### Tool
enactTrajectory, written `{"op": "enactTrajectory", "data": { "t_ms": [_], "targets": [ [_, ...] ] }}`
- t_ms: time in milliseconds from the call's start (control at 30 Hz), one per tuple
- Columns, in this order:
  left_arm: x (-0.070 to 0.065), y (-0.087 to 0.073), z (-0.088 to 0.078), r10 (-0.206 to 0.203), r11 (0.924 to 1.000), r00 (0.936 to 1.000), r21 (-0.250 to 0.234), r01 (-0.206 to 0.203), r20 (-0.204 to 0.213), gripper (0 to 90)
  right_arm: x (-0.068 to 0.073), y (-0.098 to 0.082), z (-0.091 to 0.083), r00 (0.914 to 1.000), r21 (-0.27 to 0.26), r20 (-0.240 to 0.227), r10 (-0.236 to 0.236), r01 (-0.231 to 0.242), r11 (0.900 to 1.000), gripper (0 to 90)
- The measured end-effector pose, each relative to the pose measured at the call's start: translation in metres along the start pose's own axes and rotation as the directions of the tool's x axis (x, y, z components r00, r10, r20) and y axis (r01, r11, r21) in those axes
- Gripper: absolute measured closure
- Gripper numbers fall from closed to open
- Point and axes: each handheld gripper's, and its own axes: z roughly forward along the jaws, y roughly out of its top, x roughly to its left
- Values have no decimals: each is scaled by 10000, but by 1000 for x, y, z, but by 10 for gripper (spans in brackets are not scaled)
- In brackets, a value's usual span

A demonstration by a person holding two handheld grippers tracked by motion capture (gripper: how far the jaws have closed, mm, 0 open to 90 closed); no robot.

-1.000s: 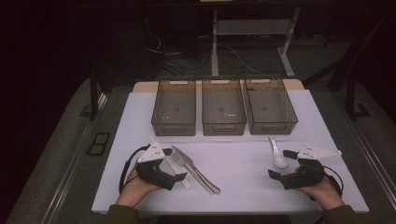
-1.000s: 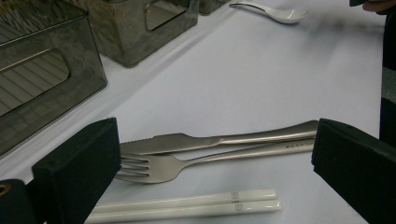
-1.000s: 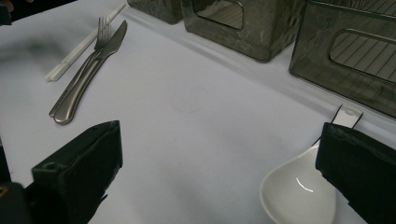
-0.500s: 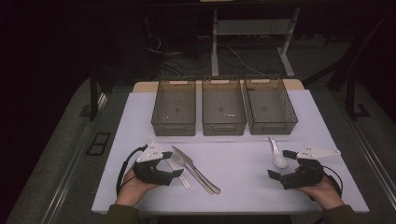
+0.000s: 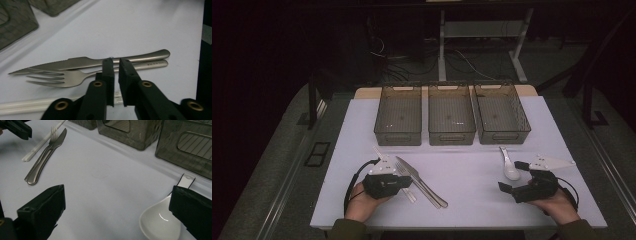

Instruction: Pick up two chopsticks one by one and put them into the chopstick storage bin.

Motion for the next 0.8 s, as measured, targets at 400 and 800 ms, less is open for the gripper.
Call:
{"op": "enactTrajectory", "data": {
  "t_ms": [400, 800],
  "targets": [
    [-10, 0, 26, 139, 9932, 9987, 1144, -193, 483, 890, 0, 0, 0, 10000, 72, 31, 9, -9, 10000, 8],
    [-11, -3, 24, 90, 9856, 9987, 1682, -174, 505, 891, 0, 0, 0, 10000, 101, 47, 14, -14, 9999, 8]
  ]
}}
